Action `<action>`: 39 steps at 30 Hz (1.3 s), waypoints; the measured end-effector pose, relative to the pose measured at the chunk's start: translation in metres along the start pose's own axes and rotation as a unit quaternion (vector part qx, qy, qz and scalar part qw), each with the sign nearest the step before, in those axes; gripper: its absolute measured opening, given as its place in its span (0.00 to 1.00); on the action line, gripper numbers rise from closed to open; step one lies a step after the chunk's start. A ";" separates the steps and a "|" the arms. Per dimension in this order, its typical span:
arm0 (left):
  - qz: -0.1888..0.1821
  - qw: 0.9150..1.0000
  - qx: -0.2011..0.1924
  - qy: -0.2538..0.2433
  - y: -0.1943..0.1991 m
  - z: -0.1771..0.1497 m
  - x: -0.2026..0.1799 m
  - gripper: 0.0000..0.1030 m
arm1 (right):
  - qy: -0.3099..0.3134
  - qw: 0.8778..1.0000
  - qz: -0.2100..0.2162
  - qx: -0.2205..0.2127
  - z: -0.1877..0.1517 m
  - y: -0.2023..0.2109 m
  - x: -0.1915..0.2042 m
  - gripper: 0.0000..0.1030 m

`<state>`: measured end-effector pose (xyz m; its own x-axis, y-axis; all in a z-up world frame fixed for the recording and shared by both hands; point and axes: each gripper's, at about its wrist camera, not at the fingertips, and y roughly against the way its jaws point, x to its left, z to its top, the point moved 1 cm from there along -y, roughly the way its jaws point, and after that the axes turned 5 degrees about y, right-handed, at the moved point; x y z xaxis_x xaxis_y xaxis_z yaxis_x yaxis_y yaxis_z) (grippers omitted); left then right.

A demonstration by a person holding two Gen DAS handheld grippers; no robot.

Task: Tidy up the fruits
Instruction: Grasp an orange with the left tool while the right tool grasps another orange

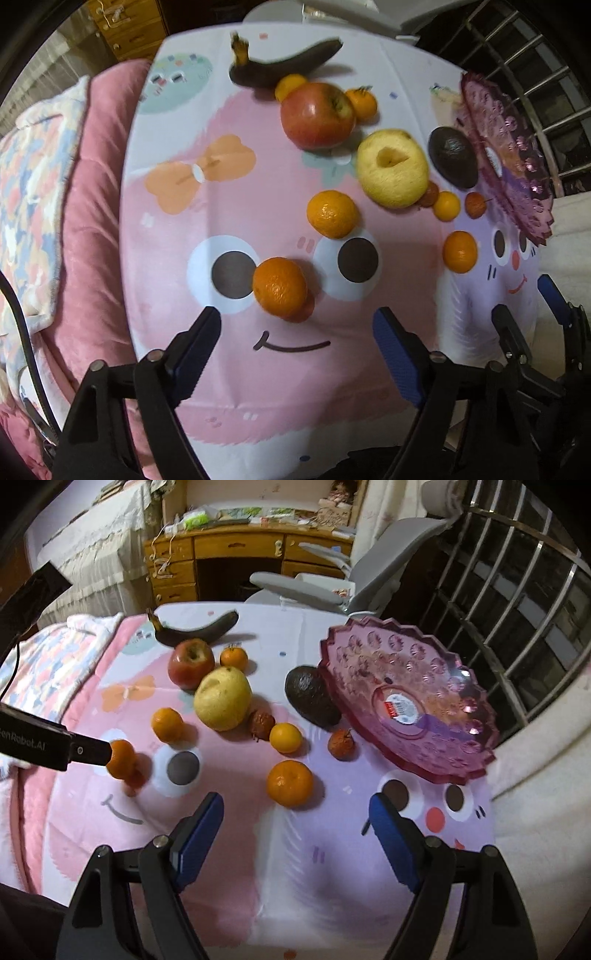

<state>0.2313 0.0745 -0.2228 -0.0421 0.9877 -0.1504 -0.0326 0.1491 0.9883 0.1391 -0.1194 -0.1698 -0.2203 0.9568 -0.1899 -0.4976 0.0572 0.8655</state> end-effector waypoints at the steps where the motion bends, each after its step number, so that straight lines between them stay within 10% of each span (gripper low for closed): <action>1: 0.002 1.000 0.004 0.002 -0.006 0.002 0.000 0.76 | 0.006 1.000 0.002 0.000 0.000 -0.006 0.000 0.79; 19: 0.007 0.999 0.043 0.018 -0.051 0.031 0.014 0.42 | 0.019 0.999 0.006 0.050 0.000 -0.097 0.001 0.47; 39: -0.031 0.999 -0.038 0.023 -0.010 -0.006 0.033 0.34 | -0.031 0.998 0.009 0.059 -0.014 -0.050 0.001 0.42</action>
<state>0.2241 0.1056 -0.2383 -0.0826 0.9733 -0.2140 -0.1116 0.2044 0.9725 0.1520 -0.1252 -0.2198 -0.1742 0.9735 -0.1478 -0.3905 0.0695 0.9180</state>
